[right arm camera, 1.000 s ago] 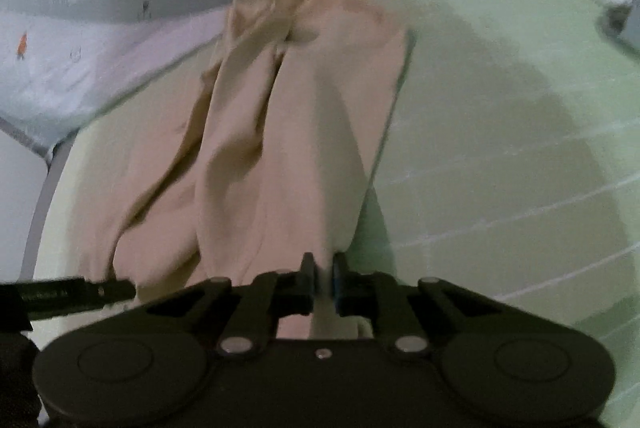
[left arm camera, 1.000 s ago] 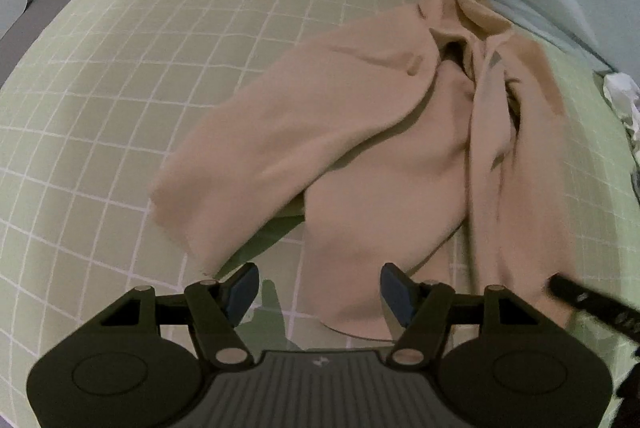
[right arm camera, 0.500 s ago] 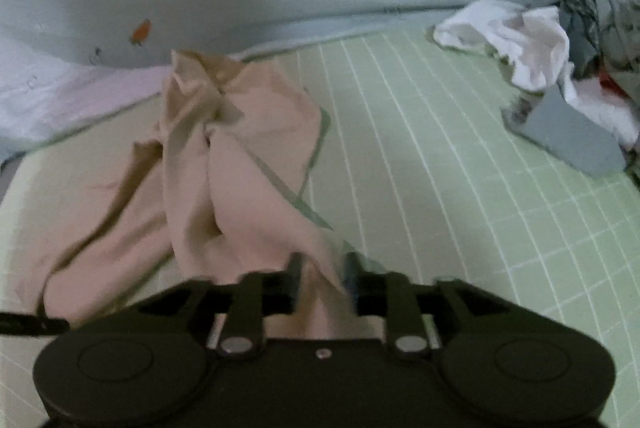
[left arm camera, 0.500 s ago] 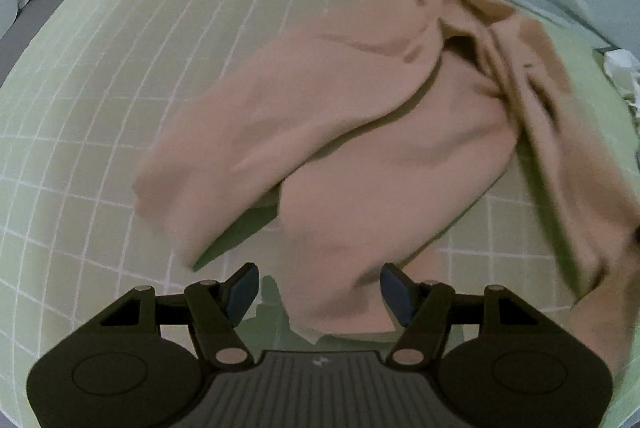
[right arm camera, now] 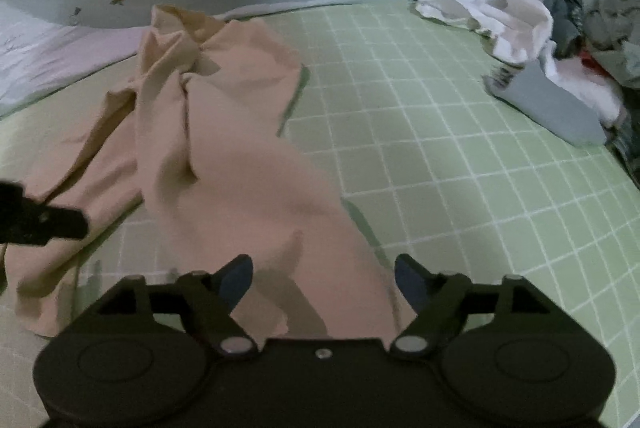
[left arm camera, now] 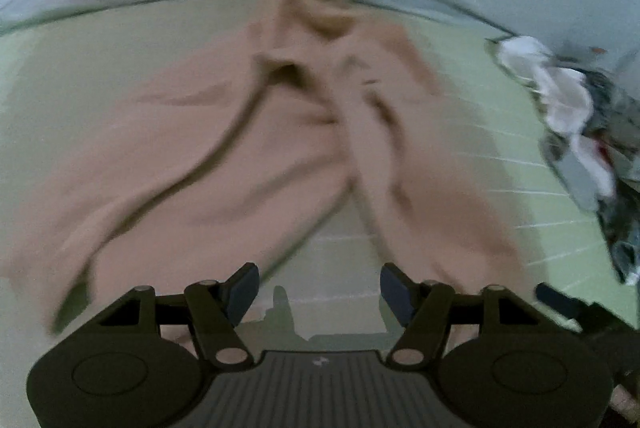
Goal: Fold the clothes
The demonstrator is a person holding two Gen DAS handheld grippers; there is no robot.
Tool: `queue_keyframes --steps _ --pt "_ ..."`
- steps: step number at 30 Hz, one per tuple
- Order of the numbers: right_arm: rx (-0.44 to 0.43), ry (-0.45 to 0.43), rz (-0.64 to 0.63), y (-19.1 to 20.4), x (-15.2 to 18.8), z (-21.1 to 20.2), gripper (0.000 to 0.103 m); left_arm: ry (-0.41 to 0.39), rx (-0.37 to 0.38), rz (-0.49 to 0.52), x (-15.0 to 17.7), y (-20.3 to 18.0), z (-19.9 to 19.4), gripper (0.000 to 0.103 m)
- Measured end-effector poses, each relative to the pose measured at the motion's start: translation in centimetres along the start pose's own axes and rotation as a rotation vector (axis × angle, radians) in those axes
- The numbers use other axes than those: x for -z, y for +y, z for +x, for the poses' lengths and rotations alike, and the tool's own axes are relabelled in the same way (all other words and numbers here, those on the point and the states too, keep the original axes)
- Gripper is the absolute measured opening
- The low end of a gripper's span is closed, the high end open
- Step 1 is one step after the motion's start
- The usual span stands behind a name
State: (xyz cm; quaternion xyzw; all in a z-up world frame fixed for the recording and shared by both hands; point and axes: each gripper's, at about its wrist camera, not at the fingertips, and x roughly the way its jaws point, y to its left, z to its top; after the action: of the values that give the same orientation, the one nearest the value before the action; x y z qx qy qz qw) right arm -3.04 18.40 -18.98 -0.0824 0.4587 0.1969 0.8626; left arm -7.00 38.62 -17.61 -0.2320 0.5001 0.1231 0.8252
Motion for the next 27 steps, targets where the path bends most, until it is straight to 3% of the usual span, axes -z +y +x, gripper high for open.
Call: queue_keyframes --steps 3,5,8,10,12,17,21,27 --pt "0.014 0.005 0.023 -1.0 0.1 0.2 0.082 0.013 0.042 0.015 -0.9 -1.6 2.3 0.063" --pt "0.011 0.015 0.026 -1.5 0.3 0.2 0.082 0.033 0.062 0.002 -1.5 -2.2 4.1 0.055" --pt "0.004 0.031 0.032 -2.1 0.7 0.4 0.082 0.068 0.099 -0.053 -1.7 -2.1 5.9 0.034" --pt "-0.006 0.051 0.032 -2.3 0.9 0.7 0.082 0.089 0.132 -0.091 -1.8 -1.9 7.1 0.011" --pt "-0.019 0.075 0.03 -2.4 1.1 1.1 0.082 0.095 0.139 -0.117 -1.9 -1.7 7.6 0.005" --pt "-0.025 0.095 0.023 -2.3 0.9 1.2 0.078 0.065 0.12 -0.155 -2.5 -0.2 6.4 0.004" --pt "-0.044 0.095 0.039 -2.3 0.6 1.3 0.078 -0.014 0.053 -0.163 -2.5 2.2 2.9 0.004" --pt "-0.086 0.095 0.07 -2.2 0.2 1.6 0.078 -0.102 0.027 -0.23 -2.4 5.6 -0.7 0.004"
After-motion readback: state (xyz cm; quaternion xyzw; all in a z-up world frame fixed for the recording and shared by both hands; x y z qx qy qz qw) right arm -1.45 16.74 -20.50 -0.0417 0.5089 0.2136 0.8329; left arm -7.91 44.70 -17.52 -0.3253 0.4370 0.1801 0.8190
